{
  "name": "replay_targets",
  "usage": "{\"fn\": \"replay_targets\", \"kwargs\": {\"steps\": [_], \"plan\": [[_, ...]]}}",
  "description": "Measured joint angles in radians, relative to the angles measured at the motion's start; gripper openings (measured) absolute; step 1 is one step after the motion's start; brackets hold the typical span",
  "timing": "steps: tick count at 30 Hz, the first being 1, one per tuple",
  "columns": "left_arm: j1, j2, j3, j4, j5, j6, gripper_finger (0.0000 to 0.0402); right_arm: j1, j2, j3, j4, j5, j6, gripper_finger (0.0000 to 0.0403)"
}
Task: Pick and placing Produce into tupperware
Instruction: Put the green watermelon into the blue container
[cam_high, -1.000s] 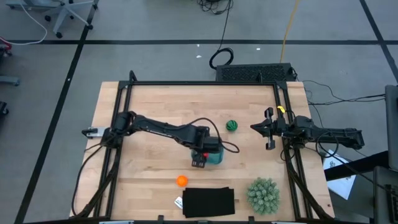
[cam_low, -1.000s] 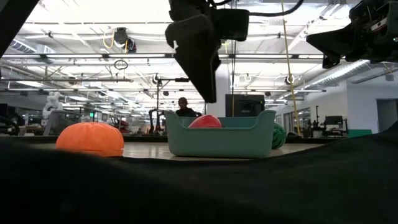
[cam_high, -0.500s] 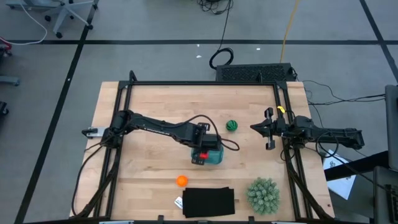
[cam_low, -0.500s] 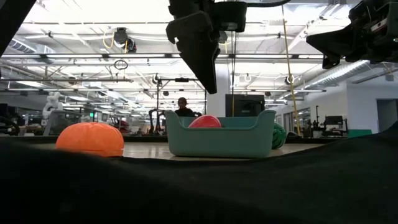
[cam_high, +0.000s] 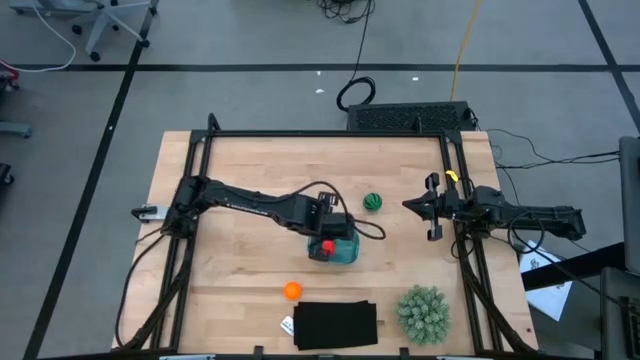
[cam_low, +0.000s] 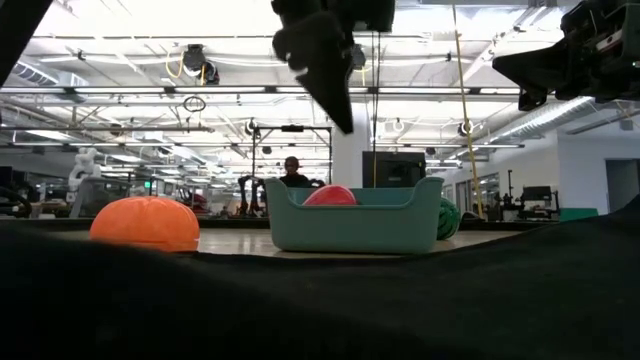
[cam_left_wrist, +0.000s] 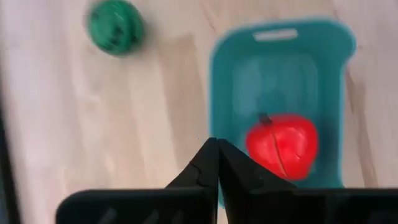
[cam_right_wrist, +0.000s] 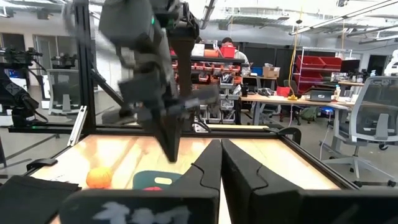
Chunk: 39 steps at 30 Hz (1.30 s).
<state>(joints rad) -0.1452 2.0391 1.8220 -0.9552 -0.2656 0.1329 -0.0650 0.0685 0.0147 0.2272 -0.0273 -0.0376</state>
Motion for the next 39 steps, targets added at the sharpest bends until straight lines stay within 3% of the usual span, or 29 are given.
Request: {"fn": "replay_targets", "kwargs": {"steps": [7,15,23,32,39], "plan": [[-0.013,-0.188,-0.143,0.232,-0.048,0.051,0.0002,0.0,0.0,0.0,-0.01,0.0,0.0,0.0],[-0.011,-0.455,-0.466,0.584,-0.05,0.073,0.0001,0.0,0.005,0.0,-0.016,0.0,0.0,0.0],[-0.011,-0.643,-0.74,0.836,-0.024,0.072,0.0,0.0,0.005,0.0,-0.015,0.0,0.021,0.0],[0.023,-0.746,-1.018,1.126,0.082,0.042,0.0,0.0,0.008,0.0,-0.016,0.0,0.03,0.0],[0.035,-0.781,-1.195,1.372,0.083,0.104,0.0,0.0,0.011,0.0,-0.015,0.0,0.056,0.0]]}}
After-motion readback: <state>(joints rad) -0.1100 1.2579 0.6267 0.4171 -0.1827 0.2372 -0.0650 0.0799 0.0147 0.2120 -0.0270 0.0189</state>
